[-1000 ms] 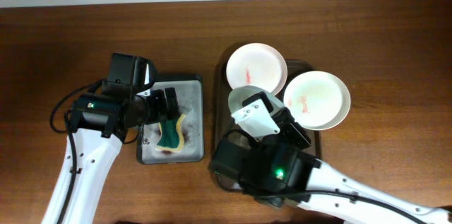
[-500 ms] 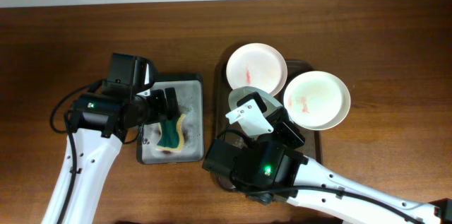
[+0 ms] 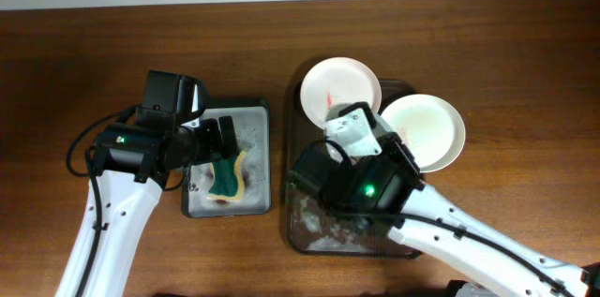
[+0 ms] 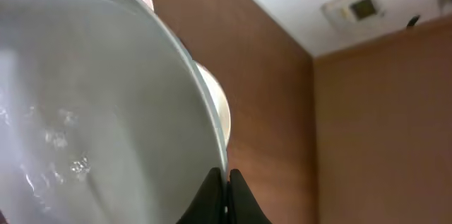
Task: Clean dirty plates on tray and stack at the side
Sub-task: 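Lift the scrubbed plate with the right gripper and place it right of tray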
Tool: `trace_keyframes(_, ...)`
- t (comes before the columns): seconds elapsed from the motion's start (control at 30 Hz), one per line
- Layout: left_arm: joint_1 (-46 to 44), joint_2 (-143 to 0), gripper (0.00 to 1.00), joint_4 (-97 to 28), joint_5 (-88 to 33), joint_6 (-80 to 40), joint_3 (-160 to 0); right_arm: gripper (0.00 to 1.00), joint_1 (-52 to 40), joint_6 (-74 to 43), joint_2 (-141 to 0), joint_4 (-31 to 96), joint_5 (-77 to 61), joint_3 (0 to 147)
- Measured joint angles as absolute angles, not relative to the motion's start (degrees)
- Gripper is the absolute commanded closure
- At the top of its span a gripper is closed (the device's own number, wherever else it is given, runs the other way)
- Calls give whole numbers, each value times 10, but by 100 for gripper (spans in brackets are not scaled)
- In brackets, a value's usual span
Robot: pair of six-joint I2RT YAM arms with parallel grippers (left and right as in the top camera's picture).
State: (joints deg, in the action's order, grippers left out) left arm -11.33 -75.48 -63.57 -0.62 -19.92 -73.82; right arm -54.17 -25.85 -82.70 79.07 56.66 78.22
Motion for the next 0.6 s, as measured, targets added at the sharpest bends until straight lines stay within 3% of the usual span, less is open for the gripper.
trace_keyframes(0.17, -113, -755, 0, -635, -6, -199, -738, 96, -530, -300, -827, 819, 529, 782)
trace_keyframes(0.23, -113, -755, 0, -635, -6, -199, -738, 96, -473, -325, -827, 788, 494, 782)
trace_keyframes(0.4, -113, -755, 0, -634, -6, -199, -738, 96, -138, -191, -826, 638, 137, 782)
trace_keyframes(0.43, -113, -755, 0, -635, -6, -199, -738, 96, -10, -155, -826, 614, 8, 782)
trace_keyframes(0.6, -113, -755, 0, -636, -6, -199, -738, 96, 284, -131, -827, 562, -149, 782)
